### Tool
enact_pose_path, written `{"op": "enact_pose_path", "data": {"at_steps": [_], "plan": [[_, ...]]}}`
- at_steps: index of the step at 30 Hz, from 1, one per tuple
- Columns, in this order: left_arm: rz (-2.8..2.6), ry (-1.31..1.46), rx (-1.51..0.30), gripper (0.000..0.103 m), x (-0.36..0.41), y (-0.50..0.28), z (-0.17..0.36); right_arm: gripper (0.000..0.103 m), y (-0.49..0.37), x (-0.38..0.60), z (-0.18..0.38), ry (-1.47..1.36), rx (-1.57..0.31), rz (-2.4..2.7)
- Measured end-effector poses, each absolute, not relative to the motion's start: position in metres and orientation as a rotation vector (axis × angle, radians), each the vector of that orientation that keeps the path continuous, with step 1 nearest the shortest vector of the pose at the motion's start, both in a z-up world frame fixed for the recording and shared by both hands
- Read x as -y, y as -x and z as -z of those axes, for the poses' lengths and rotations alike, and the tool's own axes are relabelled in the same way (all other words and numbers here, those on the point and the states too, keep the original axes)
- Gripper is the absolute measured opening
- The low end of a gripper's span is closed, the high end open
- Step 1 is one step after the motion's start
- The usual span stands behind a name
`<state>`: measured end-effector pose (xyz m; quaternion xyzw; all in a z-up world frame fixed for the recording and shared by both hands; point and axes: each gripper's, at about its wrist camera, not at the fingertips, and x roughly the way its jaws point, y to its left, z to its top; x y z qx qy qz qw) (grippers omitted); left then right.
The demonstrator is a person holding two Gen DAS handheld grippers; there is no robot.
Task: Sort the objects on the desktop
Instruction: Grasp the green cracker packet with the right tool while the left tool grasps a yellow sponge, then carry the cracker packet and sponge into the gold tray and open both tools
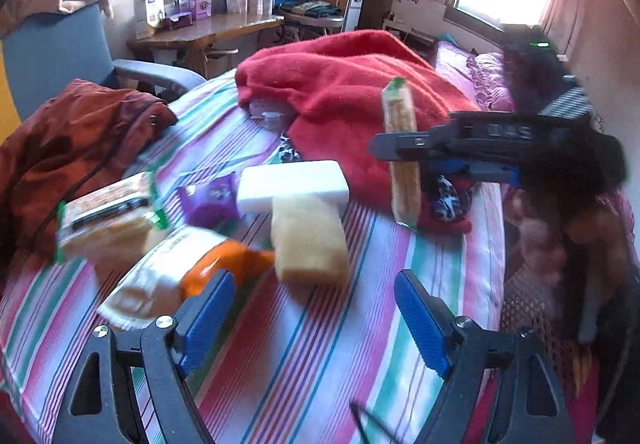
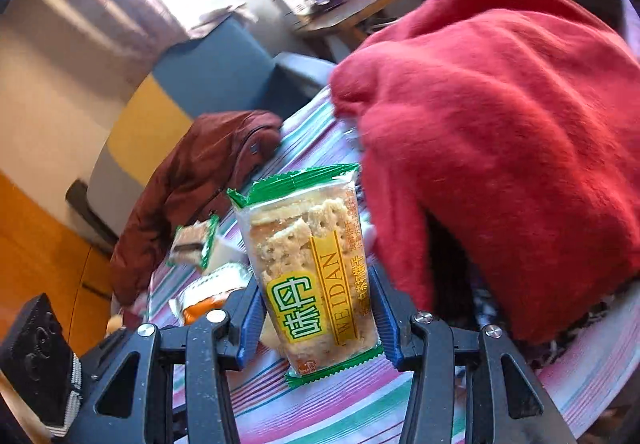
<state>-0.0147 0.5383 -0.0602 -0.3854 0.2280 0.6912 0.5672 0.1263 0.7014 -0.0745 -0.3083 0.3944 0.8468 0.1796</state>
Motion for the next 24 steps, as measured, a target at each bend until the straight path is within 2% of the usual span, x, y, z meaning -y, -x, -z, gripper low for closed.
{"op": "enact_pose_path", "data": {"at_steps": [12,14,15,19,24], "plan": [[-1.656,0.874,-0.743,0.083,-0.605,0.015,0.103,0.050,-0.136,-0.717,0.072,0.817,-1.125,-2.386],[-1.655,0.907,-0.769,0.073,-0.612,0.018,0.115,0.050,-0.138,-0.716,0.072,0.819,-1.122,-2.389],[-1.653,0.911,-0.777,0.062,-0.612,0.018,0.118,0.050,-0.137,-0.716,0.072,0.822,-1.121,-2.388],[-1.661,0.876,-0.780,0.057,-0.606,0.009,0.117,0.050,-0.136,-0.716,0.073,0.829,-1.122,-2.388],[-1.671,0.869,-0.734,0.057,-0.583,0.000,0.108,0.050,-0.131,-0.716,0.075,0.850,-1.123,-2.390]]}}
